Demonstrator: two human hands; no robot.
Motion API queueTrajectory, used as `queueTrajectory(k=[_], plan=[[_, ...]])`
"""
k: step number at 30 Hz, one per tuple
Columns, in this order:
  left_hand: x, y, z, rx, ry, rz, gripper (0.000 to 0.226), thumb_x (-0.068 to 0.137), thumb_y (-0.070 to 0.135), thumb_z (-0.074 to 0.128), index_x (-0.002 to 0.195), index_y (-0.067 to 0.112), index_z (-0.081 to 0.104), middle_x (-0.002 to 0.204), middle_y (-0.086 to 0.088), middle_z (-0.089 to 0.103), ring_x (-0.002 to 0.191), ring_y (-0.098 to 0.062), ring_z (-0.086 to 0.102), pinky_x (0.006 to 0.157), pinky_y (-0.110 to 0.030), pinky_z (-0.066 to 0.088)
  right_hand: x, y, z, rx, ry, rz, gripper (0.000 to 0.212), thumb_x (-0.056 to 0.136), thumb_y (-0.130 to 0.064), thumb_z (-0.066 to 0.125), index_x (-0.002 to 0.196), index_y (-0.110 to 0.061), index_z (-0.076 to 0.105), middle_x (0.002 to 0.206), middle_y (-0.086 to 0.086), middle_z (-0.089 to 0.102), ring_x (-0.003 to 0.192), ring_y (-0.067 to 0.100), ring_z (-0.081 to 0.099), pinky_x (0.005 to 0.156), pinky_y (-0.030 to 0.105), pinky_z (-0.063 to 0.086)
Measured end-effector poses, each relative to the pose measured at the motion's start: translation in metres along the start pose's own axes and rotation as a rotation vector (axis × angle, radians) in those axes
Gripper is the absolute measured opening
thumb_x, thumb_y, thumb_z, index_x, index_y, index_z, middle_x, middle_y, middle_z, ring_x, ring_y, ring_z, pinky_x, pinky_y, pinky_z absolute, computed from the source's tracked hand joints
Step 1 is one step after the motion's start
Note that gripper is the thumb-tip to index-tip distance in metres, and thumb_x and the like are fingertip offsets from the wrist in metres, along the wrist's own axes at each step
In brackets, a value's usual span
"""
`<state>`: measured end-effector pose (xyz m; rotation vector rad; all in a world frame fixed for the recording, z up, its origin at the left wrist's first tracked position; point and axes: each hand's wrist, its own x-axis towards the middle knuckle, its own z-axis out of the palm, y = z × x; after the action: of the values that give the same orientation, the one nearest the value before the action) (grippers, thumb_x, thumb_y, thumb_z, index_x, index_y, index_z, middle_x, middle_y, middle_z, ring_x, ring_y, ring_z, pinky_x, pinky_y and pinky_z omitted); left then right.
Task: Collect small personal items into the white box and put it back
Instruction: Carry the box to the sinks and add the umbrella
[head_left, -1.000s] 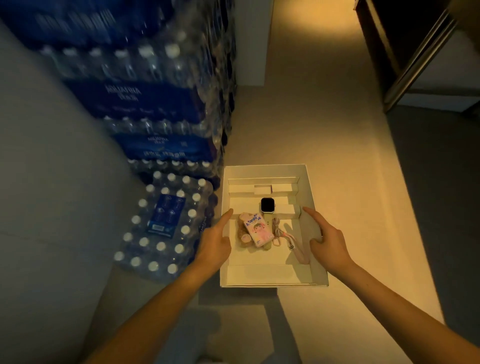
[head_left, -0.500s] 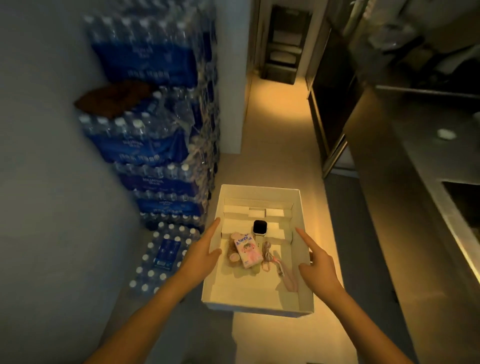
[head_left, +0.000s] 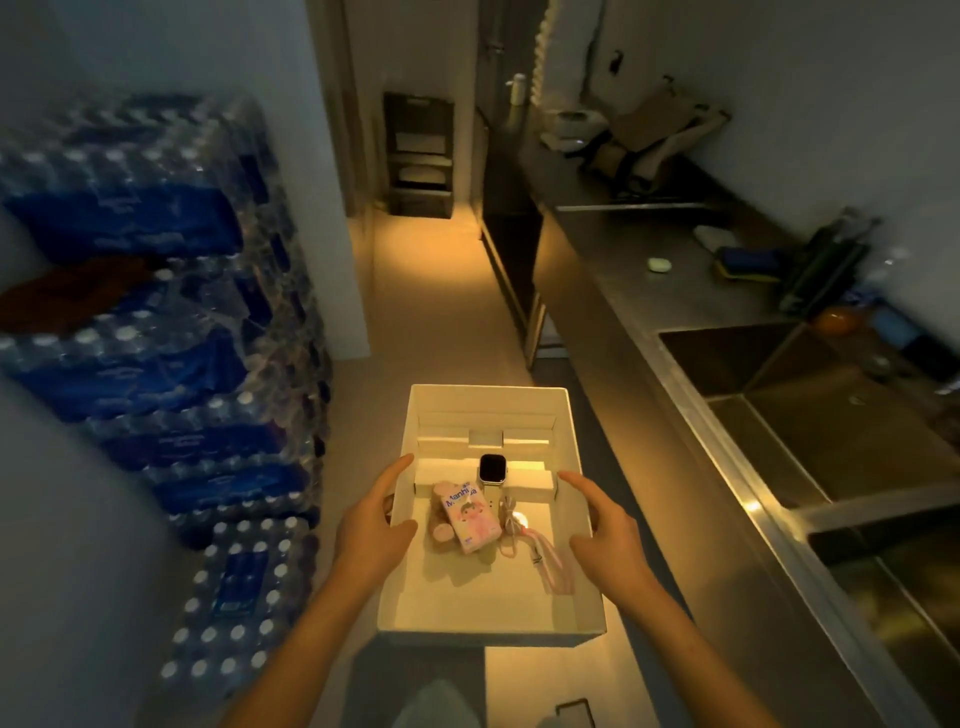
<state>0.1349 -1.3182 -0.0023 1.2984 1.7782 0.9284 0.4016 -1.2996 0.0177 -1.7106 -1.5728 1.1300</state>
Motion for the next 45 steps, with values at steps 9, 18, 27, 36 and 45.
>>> queueTrajectory(k=[9, 18, 27, 36, 45], plan=[[0.027, 0.042, 0.044, 0.152, -0.187, 0.139, 0.075, 0.078, 0.011, 0.073, 0.132, 0.048, 0.038, 0.114, 0.002, 0.061, 0.100, -0.021, 0.061, 0.074, -0.037, 0.056, -0.047, 0.021, -0.028, 0.145, 0.274, 0.082, 0.059, 0.078, -0.016, 0.075, 0.123, -0.042, 0.048, 0.111, -0.021, 0.057, 0.100, 0.007, 0.060, 0.088, 0.039, 0.055], [0.035, 0.082, 0.065, 0.179, -0.458, 0.357, 0.070, 0.078, 0.012, 0.074, 0.134, 0.041, 0.043, 0.130, 0.002, 0.055, 0.113, -0.025, 0.057, 0.084, -0.043, 0.055, -0.108, 0.025, -0.017, 0.248, 0.582, 0.186, 0.062, 0.079, -0.015, 0.072, 0.123, -0.048, 0.042, 0.118, -0.022, 0.055, 0.111, 0.007, 0.056, 0.093, 0.039, 0.052], [0.005, 0.105, 0.113, 0.210, -0.795, 0.564, 0.070, 0.079, 0.013, 0.072, 0.133, 0.043, 0.040, 0.121, 0.007, 0.056, 0.103, -0.019, 0.058, 0.079, -0.036, 0.055, -0.193, 0.029, -0.006, 0.184, 0.907, 0.367, 0.068, 0.078, -0.008, 0.068, 0.112, -0.059, 0.038, 0.102, -0.032, 0.053, 0.095, -0.007, 0.057, 0.076, 0.015, 0.049], [-0.046, 0.132, 0.181, 0.180, -1.042, 0.688, 0.073, 0.078, 0.008, 0.073, 0.129, 0.050, 0.040, 0.110, 0.015, 0.051, 0.089, -0.008, 0.053, 0.073, -0.032, 0.053, -0.262, 0.054, -0.022, 0.184, 1.108, 0.493, 0.074, 0.076, -0.009, 0.065, 0.113, -0.065, 0.035, 0.109, -0.021, 0.061, 0.101, 0.005, 0.061, 0.083, 0.032, 0.055], [-0.095, 0.172, 0.263, 0.155, -1.068, 0.762, 0.072, 0.078, 0.007, 0.072, 0.135, 0.039, 0.043, 0.135, 0.004, 0.051, 0.117, -0.024, 0.052, 0.083, -0.042, 0.053, -0.299, 0.107, -0.093, 0.194, 1.145, 0.512, 0.066, 0.082, -0.008, 0.064, 0.118, -0.056, 0.037, 0.095, -0.034, 0.053, 0.088, -0.012, 0.056, 0.069, 0.014, 0.050]])
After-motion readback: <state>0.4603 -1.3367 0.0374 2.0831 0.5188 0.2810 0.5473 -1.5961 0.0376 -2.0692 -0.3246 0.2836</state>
